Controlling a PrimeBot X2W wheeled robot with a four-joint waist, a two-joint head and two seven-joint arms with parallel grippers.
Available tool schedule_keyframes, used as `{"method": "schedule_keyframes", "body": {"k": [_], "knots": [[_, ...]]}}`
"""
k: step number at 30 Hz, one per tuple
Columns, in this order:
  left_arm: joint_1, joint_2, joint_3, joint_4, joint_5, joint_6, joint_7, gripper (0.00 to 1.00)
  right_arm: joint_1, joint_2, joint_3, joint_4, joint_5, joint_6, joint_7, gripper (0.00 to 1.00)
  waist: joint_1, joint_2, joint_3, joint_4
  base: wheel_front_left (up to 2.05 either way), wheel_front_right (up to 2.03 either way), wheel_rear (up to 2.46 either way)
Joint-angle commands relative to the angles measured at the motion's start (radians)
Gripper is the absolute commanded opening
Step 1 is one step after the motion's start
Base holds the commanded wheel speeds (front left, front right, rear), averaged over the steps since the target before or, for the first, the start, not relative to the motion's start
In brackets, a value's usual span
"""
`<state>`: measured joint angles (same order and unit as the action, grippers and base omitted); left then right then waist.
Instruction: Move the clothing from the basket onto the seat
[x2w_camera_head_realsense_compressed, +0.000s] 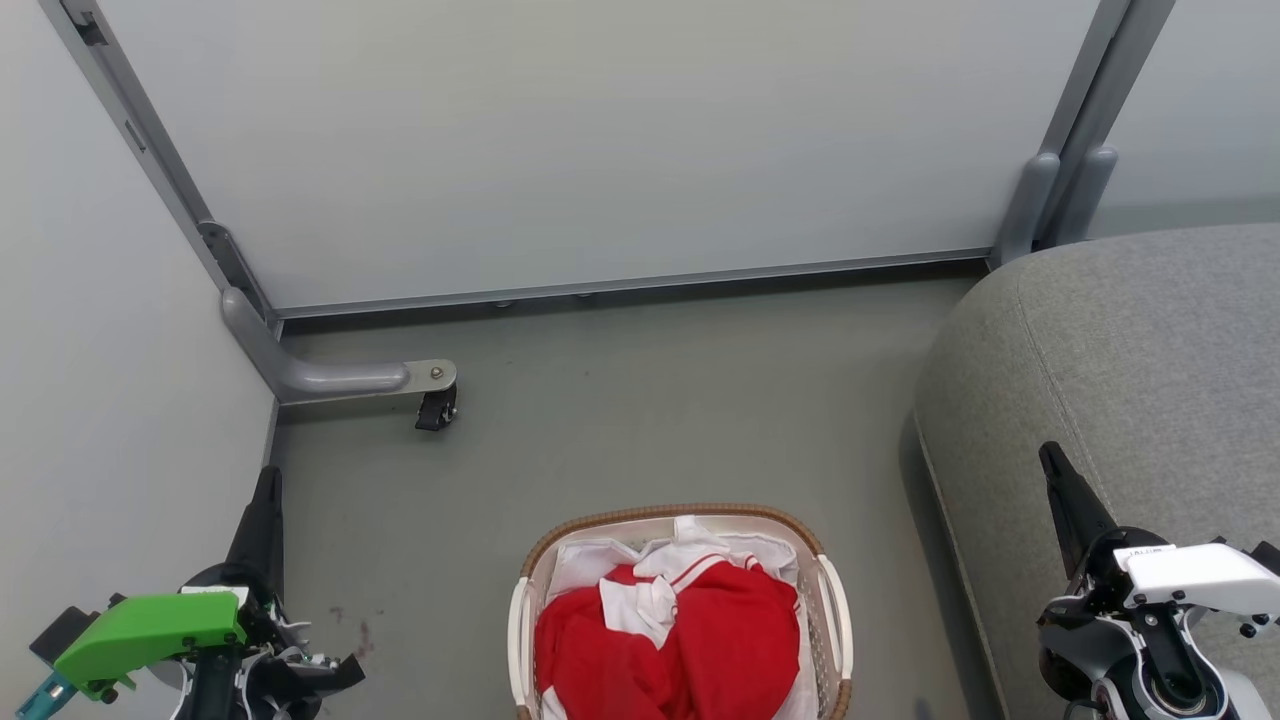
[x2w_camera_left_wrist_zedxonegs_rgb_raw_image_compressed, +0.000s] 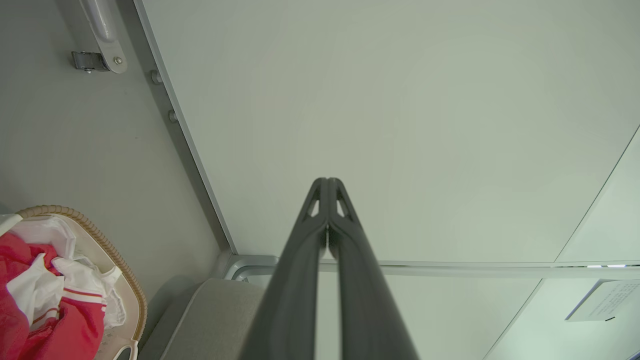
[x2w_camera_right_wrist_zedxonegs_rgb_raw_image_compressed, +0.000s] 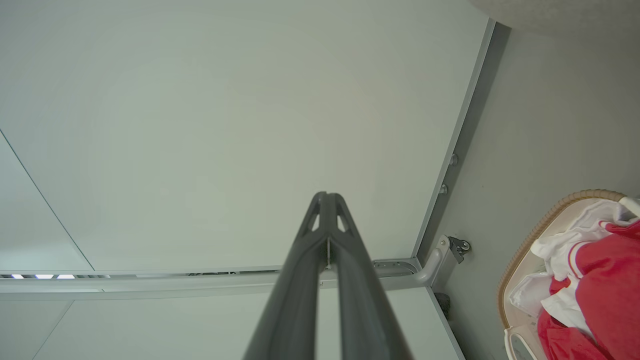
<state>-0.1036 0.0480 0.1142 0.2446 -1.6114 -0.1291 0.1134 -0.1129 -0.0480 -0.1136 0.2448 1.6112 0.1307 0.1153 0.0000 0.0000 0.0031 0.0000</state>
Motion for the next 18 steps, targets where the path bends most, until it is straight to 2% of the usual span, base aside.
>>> {"method": "schedule_keyframes", "body": {"k": [1,18], "knots": [[-0.013,0.006,0.001,-0.001,-0.002,-0.005,0.003,0.0,0.013,-0.006,-0.001,-0.002,0.002,0.0,-0.001,0.0,0.0,0.0,0.0,0.0,0.0,0.0,0.0],[-0.013,0.006,0.001,-0.001,-0.002,-0.005,0.003,0.0,0.013,-0.006,-0.001,-0.002,0.002,0.0,-0.001,0.0,0.0,0.0,0.0,0.0,0.0,0.0,0.0]]}}
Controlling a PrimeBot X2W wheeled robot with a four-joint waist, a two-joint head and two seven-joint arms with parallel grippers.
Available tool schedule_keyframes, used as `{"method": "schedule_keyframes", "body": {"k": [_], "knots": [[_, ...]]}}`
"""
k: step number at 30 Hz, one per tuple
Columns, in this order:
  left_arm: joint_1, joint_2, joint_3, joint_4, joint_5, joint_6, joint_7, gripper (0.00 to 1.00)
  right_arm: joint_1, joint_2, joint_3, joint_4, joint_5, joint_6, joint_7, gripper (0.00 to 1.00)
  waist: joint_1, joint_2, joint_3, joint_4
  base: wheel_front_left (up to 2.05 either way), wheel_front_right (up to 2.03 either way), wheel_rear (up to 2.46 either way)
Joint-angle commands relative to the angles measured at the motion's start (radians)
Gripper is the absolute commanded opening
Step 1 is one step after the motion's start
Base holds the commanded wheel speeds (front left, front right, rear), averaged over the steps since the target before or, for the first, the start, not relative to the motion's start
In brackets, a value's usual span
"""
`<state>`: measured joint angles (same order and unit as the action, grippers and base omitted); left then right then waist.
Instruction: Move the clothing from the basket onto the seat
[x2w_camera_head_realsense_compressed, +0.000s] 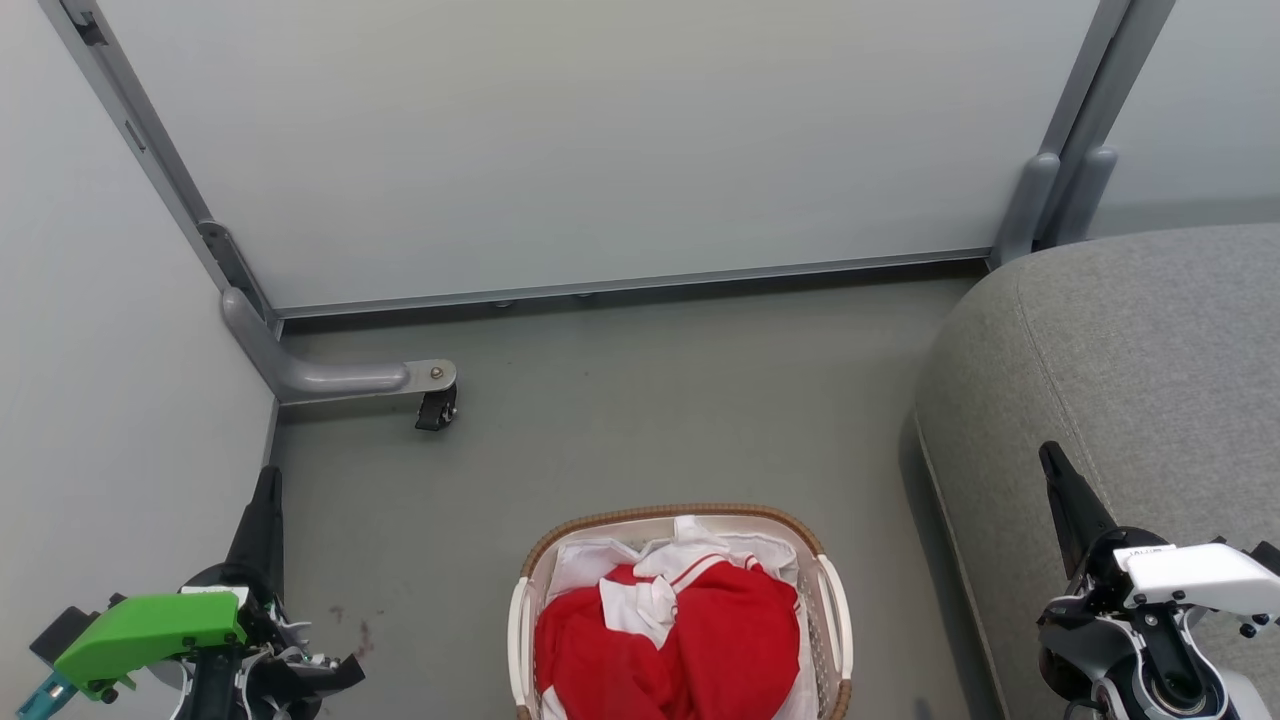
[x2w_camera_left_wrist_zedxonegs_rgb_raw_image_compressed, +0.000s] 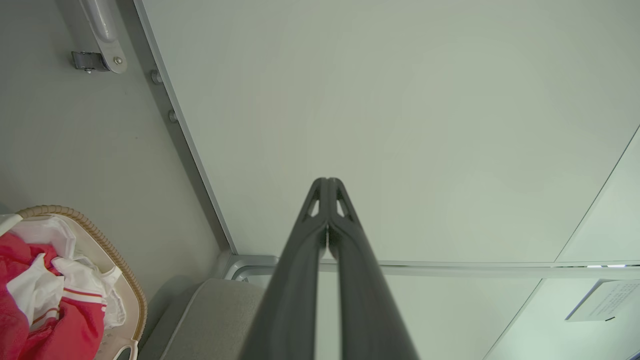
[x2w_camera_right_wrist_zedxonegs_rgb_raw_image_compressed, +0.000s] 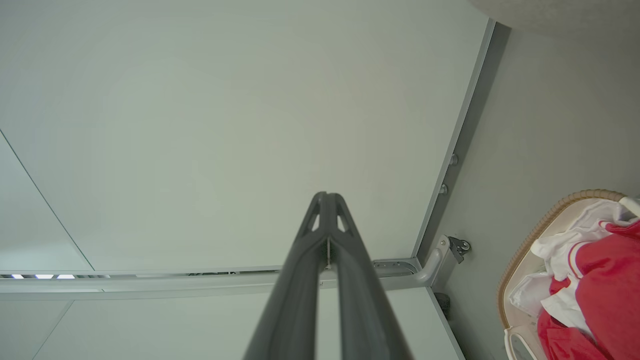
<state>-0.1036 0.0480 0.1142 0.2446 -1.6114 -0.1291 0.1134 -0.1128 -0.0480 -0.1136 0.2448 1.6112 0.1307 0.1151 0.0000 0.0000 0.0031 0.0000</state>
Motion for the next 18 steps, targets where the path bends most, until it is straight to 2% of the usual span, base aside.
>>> {"method": "schedule_keyframes", "body": {"k": [1,18], "knots": [[-0.013,0.006,0.001,-0.001,-0.002,-0.005,0.003,0.0,0.013,-0.006,-0.001,-0.002,0.002,0.0,-0.001,0.0,0.0,0.0,0.0,0.0,0.0,0.0,0.0],[-0.013,0.006,0.001,-0.001,-0.002,-0.005,0.003,0.0,0.013,-0.006,-0.001,-0.002,0.002,0.0,-0.001,0.0,0.0,0.0,0.0,0.0,0.0,0.0,0.0]]}}
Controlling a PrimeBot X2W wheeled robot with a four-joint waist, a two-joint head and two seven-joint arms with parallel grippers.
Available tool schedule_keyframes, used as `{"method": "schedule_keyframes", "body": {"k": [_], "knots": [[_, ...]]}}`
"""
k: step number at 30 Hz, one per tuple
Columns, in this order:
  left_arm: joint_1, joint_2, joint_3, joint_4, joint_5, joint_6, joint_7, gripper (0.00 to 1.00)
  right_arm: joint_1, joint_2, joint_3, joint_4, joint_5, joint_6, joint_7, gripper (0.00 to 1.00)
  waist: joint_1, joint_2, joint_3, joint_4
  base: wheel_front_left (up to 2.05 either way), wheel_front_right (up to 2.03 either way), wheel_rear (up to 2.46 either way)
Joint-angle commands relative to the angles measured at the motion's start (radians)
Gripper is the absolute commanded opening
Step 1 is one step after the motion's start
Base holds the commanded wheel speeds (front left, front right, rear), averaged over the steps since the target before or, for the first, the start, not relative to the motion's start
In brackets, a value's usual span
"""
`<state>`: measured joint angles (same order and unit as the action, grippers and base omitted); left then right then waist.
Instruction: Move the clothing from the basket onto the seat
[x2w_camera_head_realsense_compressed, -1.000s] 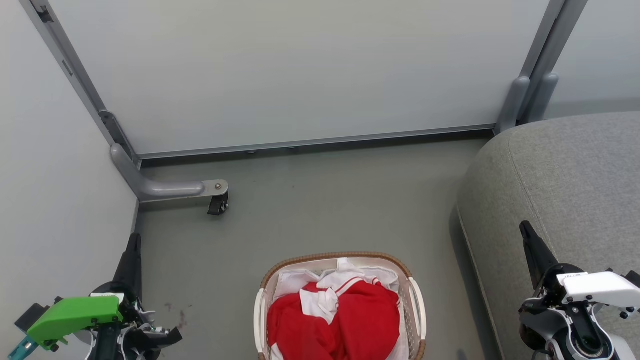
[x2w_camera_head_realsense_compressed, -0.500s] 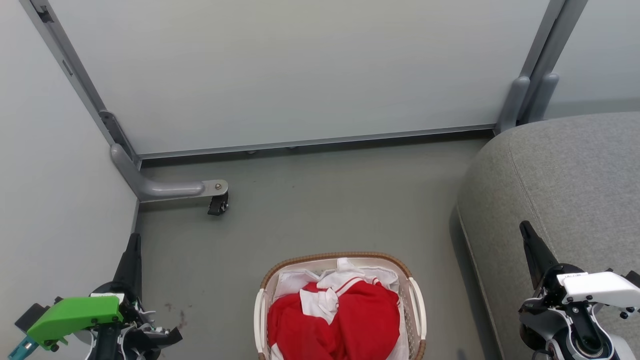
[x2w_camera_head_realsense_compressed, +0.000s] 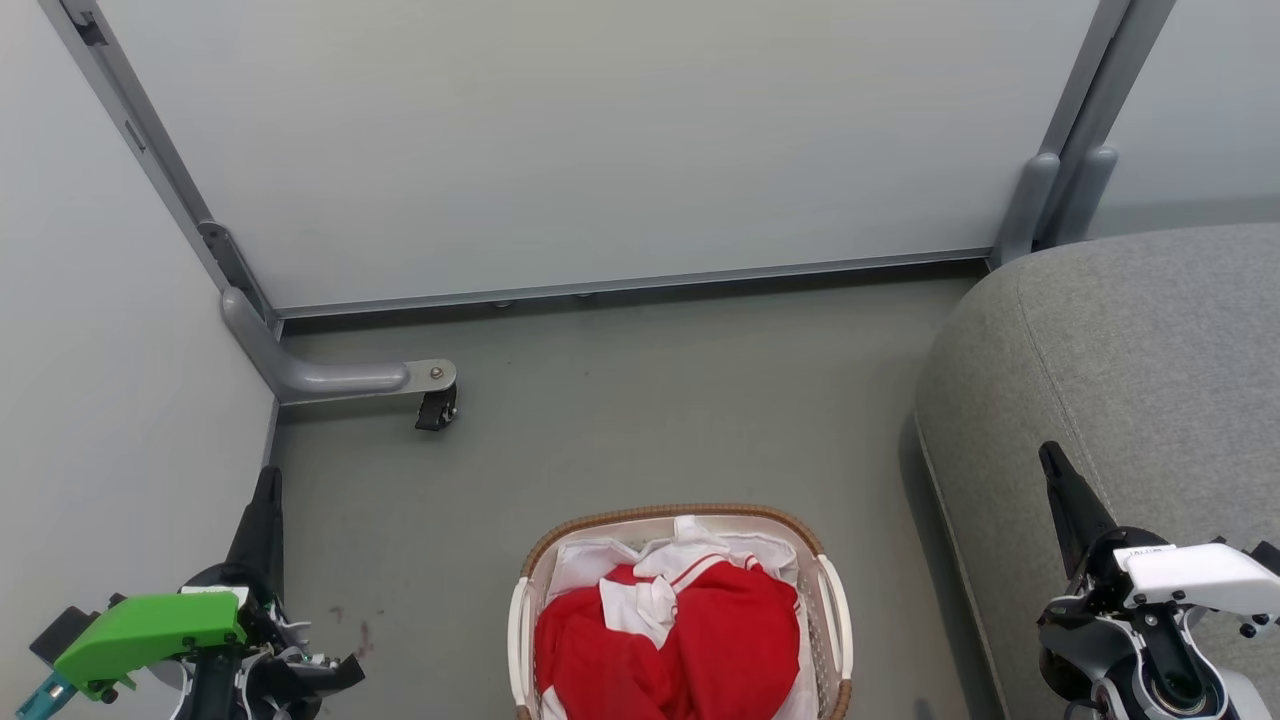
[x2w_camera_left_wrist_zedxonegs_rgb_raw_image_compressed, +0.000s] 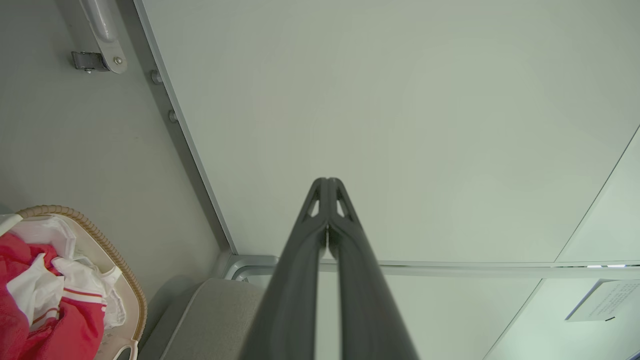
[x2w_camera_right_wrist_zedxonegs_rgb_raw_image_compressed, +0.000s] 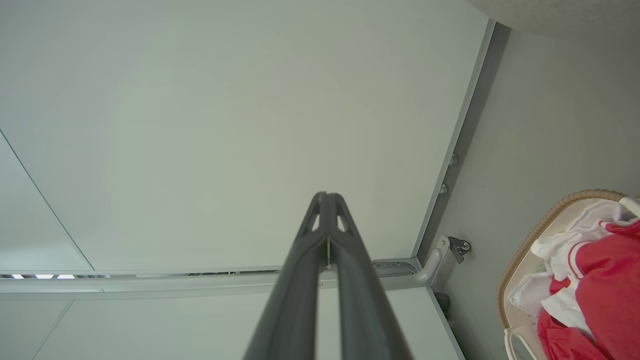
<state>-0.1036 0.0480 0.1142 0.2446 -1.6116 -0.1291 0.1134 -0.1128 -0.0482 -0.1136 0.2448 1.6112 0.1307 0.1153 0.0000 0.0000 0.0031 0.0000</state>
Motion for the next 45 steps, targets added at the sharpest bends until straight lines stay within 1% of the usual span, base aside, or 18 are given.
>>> {"method": "schedule_keyframes", "body": {"k": [1,38,39,43,45], "knots": [[-0.013,0.006,0.001,-0.001,-0.002,-0.005,0.003,0.0,0.013,-0.006,-0.001,-0.002,0.002,0.0,-0.001,0.0,0.0,0.0,0.0,0.0,0.0,0.0,0.0],[-0.013,0.006,0.001,-0.001,-0.002,-0.005,0.003,0.0,0.013,-0.006,-0.001,-0.002,0.002,0.0,-0.001,0.0,0.0,0.0,0.0,0.0,0.0,0.0,0.0],[0.0,0.0,0.0,0.0,0.0,0.0,0.0,1.0,0.0,0.0,0.0,0.0,0.0,0.0,0.0,1.0,0.0,0.0,0.0,0.0,0.0,0.0,0.0],[0.021,-0.006,-0.002,0.032,0.0,0.003,-0.001,1.0,0.012,0.011,0.002,0.03,0.0,0.0,0.0,1.0,0.0,0.0,0.0,0.0,0.0,0.0,0.0],[0.017,-0.006,-0.005,0.036,0.003,0.003,-0.009,1.0,0.009,0.01,0.004,0.025,-0.004,0.0,-0.004,1.0,0.0,0.0,0.001,0.0,0.0,0.0,0.0]]}}
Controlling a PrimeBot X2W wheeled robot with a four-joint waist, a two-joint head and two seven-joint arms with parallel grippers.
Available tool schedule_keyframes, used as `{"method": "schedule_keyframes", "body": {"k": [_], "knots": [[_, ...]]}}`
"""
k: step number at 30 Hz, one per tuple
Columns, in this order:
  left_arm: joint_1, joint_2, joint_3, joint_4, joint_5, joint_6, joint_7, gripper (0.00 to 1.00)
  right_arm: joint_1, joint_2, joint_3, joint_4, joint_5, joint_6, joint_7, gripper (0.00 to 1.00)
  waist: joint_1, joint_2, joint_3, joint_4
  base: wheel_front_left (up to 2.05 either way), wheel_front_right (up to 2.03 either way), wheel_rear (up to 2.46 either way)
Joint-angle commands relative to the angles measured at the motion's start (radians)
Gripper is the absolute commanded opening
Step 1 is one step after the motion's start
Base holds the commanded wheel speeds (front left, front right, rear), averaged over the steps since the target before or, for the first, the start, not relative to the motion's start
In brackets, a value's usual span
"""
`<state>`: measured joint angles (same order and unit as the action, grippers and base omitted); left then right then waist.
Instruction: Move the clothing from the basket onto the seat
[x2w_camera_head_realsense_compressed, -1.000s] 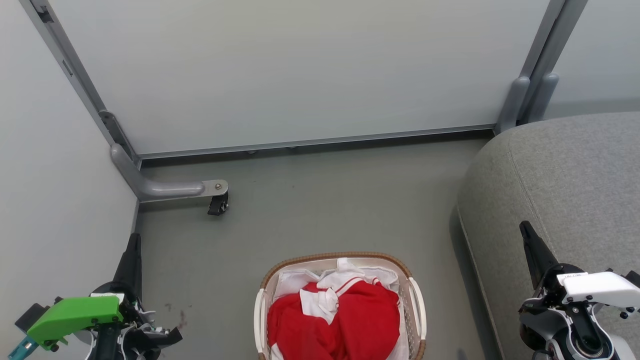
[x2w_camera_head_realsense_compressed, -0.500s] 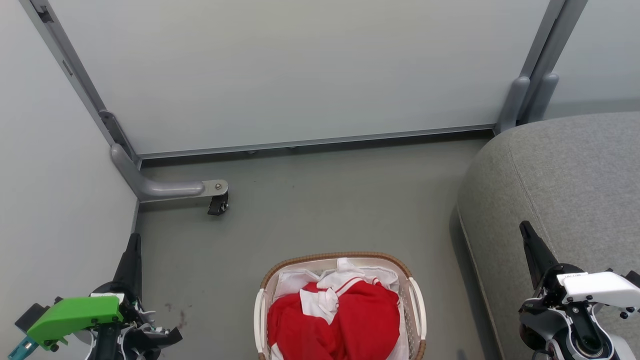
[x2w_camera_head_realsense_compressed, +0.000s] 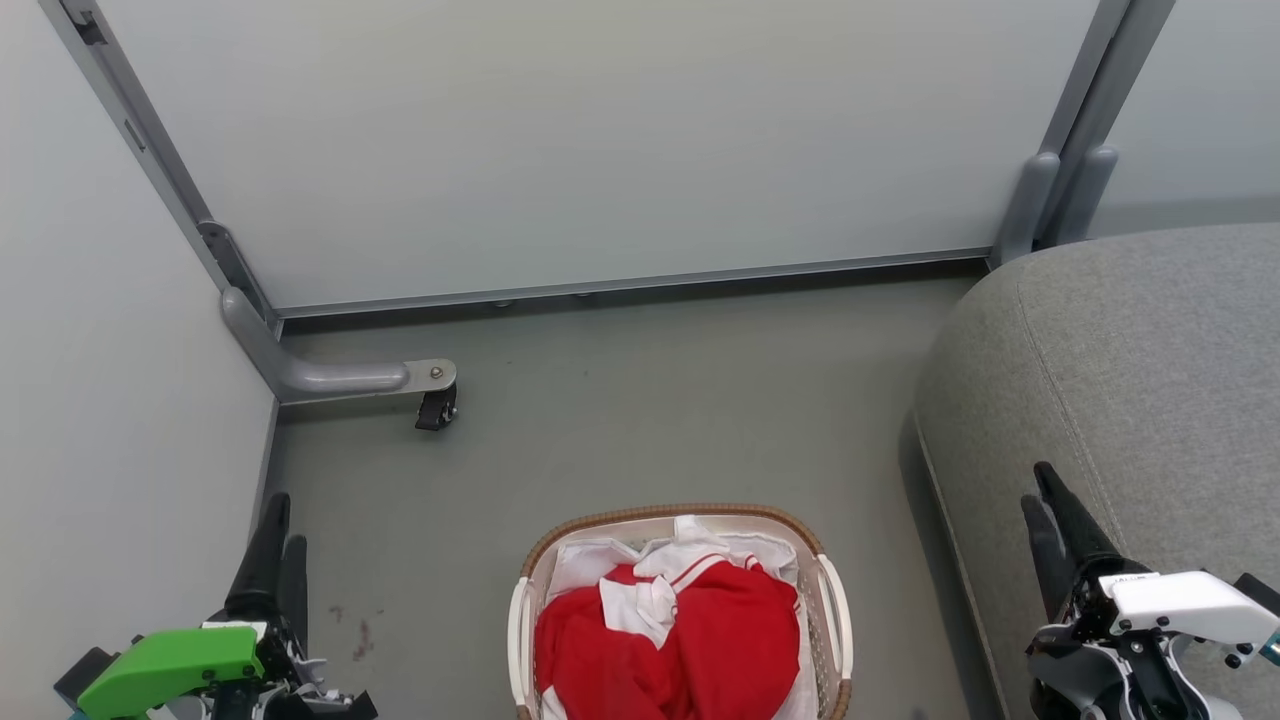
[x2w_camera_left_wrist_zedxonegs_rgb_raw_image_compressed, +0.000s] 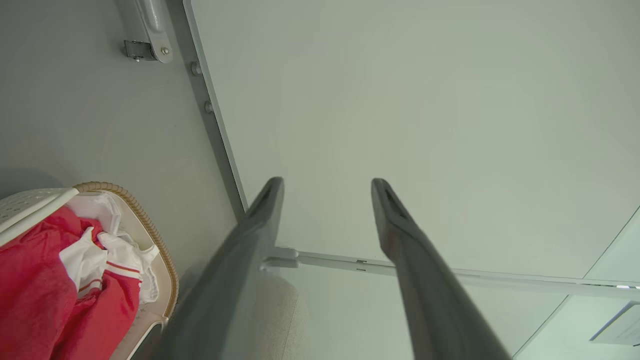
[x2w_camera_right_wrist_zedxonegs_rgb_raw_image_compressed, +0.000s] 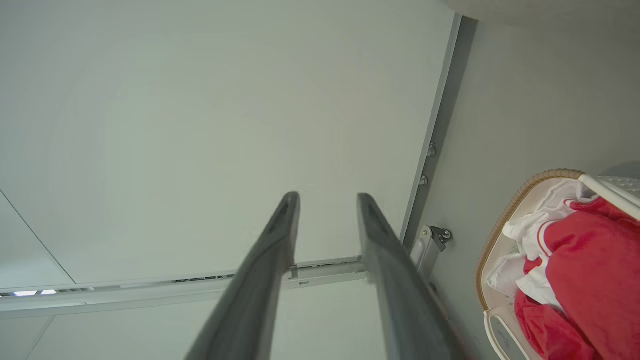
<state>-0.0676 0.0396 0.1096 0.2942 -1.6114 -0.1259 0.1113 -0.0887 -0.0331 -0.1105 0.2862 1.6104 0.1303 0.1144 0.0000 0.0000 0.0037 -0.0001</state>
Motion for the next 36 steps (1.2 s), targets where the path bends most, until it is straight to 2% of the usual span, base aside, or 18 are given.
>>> {"method": "schedule_keyframes", "body": {"k": [1,6,10,24,36], "knots": [[-0.022,0.003,-0.004,-0.01,0.007,-0.001,-0.013,1.0,-0.017,-0.008,0.004,-0.02,-0.008,0.0,-0.007,1.0,0.0,0.0,0.0,0.0,0.0,0.0,0.0],[-0.033,0.009,-0.019,0.003,0.031,-0.001,-0.039,1.0,-0.023,-0.024,0.025,-0.027,-0.039,0.0,-0.036,1.0,0.0,0.0,0.001,0.001,0.0,0.0,0.0],[-0.047,0.024,-0.037,0.017,0.122,-0.001,-0.064,1.0,-0.04,-0.047,0.043,-0.019,-0.125,0.0,-0.065,1.0,0.0,0.0,0.004,0.002,0.0,0.0,0.0],[-0.067,0.044,-0.073,0.038,0.499,0.008,-0.123,1.0,-0.061,-0.061,0.063,-0.037,-0.468,0.0,-0.125,1.0,0.0,0.0,0.007,0.005,0.0,0.0,0.0],[-0.067,0.065,-0.114,0.042,0.726,0.035,-0.168,1.0,-0.06,-0.061,0.076,-0.022,-0.69,0.0,-0.169,1.0,0.0,0.0,0.006,0.007,0.0,0.0,0.0]]}}
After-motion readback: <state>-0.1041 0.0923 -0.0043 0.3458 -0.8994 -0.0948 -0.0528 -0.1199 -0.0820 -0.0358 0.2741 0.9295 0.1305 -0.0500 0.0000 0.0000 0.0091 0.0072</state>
